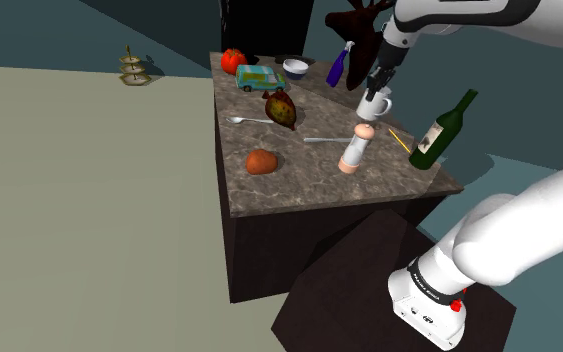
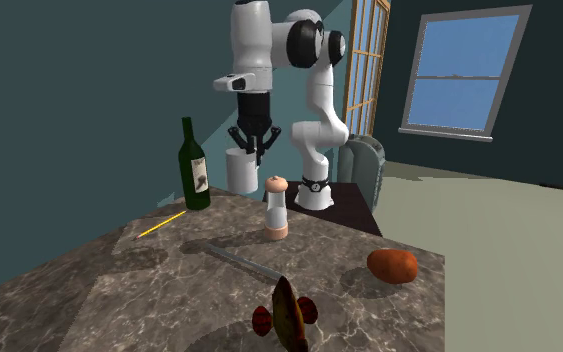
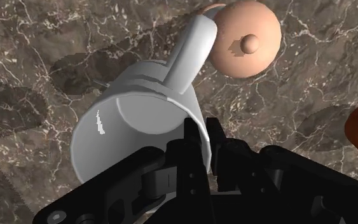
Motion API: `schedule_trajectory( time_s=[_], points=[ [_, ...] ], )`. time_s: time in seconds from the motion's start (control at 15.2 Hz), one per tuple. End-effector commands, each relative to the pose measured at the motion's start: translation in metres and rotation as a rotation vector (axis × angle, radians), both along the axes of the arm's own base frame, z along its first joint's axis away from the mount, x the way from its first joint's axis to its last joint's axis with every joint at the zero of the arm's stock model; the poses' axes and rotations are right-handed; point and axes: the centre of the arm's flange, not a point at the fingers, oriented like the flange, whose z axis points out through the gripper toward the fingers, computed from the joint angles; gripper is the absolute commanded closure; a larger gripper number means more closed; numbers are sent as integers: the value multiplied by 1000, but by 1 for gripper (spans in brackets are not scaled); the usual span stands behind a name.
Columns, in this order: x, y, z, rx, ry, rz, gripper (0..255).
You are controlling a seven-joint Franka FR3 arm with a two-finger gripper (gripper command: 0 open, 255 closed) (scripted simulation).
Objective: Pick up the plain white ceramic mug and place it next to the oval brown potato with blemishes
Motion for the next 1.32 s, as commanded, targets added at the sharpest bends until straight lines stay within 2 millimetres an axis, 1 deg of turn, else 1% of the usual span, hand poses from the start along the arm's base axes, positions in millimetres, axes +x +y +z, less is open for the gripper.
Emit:
schedule_trajectory(
  time_s=[0.0, 0.99, 1.06, 1.25],
  points=[
    [8, 28, 1, 0, 0, -2, 255],
    [72, 215, 1, 0, 0, -2, 255],
    [79, 238, 2, 0, 0, -2, 255],
    [79, 238, -14, 0, 0, -2, 255]
  ],
)
